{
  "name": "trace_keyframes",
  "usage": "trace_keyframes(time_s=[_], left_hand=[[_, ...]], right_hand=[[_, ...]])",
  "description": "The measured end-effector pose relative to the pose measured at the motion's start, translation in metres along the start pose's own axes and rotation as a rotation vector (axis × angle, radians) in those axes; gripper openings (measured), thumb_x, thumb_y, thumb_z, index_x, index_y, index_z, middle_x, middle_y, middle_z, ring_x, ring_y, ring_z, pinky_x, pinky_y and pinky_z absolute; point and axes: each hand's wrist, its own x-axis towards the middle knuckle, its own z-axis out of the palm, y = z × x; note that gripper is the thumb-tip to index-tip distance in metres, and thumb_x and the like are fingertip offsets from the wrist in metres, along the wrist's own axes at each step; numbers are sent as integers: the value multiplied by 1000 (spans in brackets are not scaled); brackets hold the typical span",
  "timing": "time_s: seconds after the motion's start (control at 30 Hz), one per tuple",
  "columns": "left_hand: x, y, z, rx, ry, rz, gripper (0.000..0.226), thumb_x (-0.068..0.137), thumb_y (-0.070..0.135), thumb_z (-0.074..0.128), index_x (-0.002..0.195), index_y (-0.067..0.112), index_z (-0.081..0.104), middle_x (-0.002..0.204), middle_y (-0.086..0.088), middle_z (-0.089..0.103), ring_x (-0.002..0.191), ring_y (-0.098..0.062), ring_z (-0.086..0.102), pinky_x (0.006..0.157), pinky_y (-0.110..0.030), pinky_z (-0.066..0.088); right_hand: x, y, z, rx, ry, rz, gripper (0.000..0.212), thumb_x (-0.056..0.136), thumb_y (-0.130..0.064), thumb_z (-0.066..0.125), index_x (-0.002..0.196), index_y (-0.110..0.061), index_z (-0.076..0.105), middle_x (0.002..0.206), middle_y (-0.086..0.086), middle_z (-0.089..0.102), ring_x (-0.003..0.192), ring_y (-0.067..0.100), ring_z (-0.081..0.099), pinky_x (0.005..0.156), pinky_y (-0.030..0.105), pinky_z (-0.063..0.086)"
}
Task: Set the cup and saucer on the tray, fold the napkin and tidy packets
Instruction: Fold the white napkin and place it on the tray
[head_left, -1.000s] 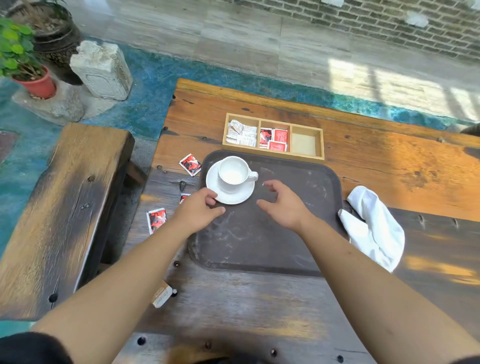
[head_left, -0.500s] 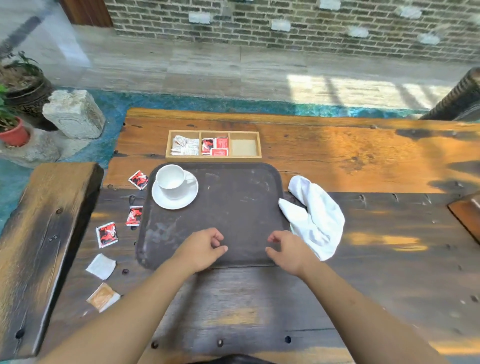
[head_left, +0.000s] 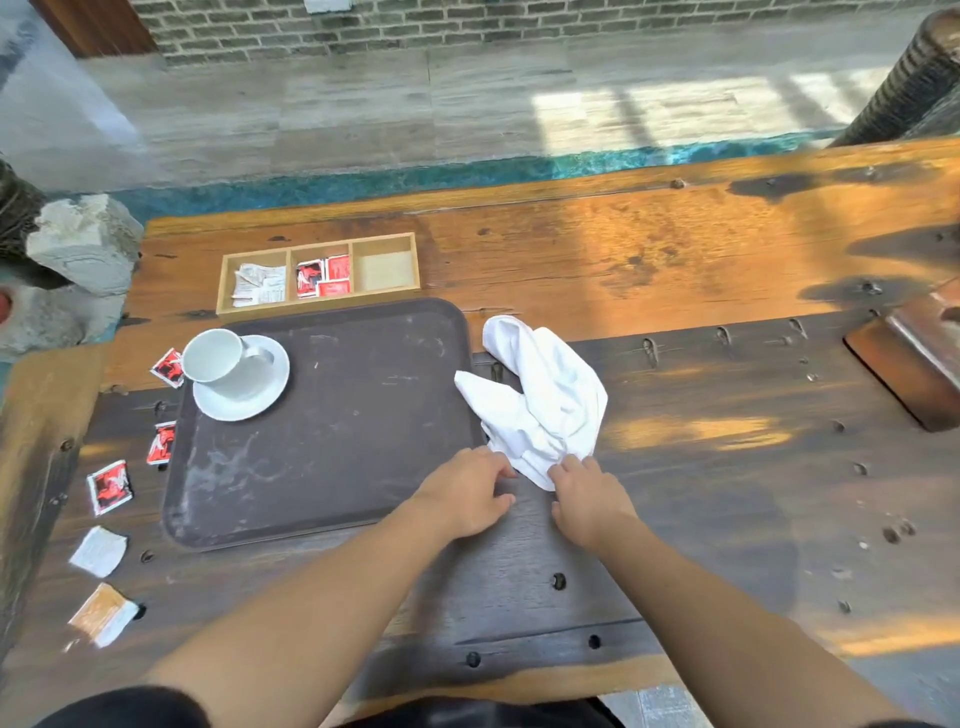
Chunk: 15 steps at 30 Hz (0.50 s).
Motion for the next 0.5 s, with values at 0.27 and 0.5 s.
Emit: trace_keyframes(time_s=[0.27, 0.5], left_hand=[[17, 31, 17, 191, -115, 21, 53, 89, 34, 57, 138, 20, 43, 135, -4, 46, 128, -25, 38, 101, -45, 43], [11, 38, 18, 114, 43, 74, 23, 87, 30, 53, 107, 26, 63, 108, 3, 62, 110, -23, 49, 92, -43, 45]], right_hand=[[-3, 16, 9, -3, 122, -172, 21, 96, -24, 49, 112, -14, 59, 115, 4, 61, 113, 27, 50, 86, 39, 44], [-41, 17, -8, 490, 338, -196, 10, 89, -23, 53, 95, -17, 57, 85, 3, 63, 90, 25, 54, 69, 33, 33]])
